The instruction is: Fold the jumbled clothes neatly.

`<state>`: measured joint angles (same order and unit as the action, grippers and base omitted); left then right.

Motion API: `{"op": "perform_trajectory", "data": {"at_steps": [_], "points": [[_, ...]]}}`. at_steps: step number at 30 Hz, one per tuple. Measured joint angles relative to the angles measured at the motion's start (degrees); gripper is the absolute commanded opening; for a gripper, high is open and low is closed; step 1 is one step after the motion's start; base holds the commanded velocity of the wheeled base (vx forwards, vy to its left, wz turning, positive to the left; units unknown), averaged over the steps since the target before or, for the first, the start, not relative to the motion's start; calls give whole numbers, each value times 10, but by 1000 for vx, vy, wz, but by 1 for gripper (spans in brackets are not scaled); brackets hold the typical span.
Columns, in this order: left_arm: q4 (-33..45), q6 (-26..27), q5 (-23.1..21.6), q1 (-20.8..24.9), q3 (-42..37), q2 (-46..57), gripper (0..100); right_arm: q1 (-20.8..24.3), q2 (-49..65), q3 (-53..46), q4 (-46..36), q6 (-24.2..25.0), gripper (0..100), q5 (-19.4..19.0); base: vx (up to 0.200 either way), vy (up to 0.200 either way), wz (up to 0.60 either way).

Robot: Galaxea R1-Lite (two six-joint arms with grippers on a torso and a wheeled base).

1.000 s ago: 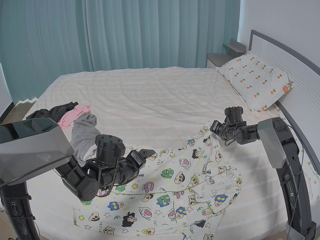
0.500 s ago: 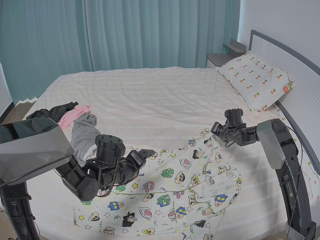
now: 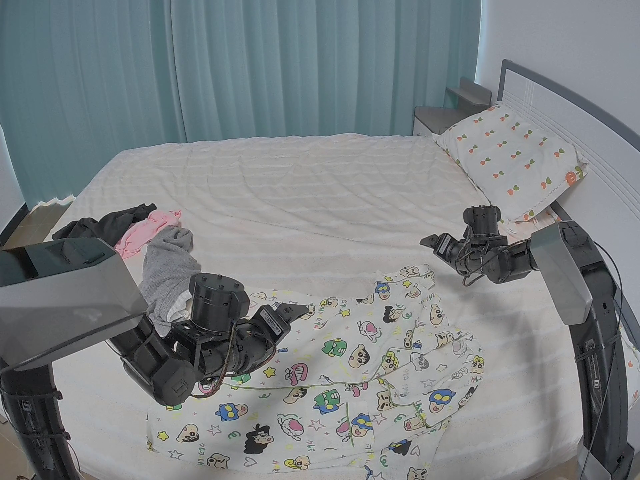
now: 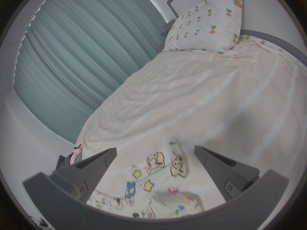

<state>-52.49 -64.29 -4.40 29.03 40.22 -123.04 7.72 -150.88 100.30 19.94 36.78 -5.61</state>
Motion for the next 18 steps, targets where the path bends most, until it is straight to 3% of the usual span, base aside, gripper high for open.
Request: {"op": "perform_trajectory", "data": {"at_steps": [18], "points": [[0, -1, 0, 14, -56, 30, 100, 23, 196, -508, 251, -40, 100, -40, -200, 0, 0]]}}
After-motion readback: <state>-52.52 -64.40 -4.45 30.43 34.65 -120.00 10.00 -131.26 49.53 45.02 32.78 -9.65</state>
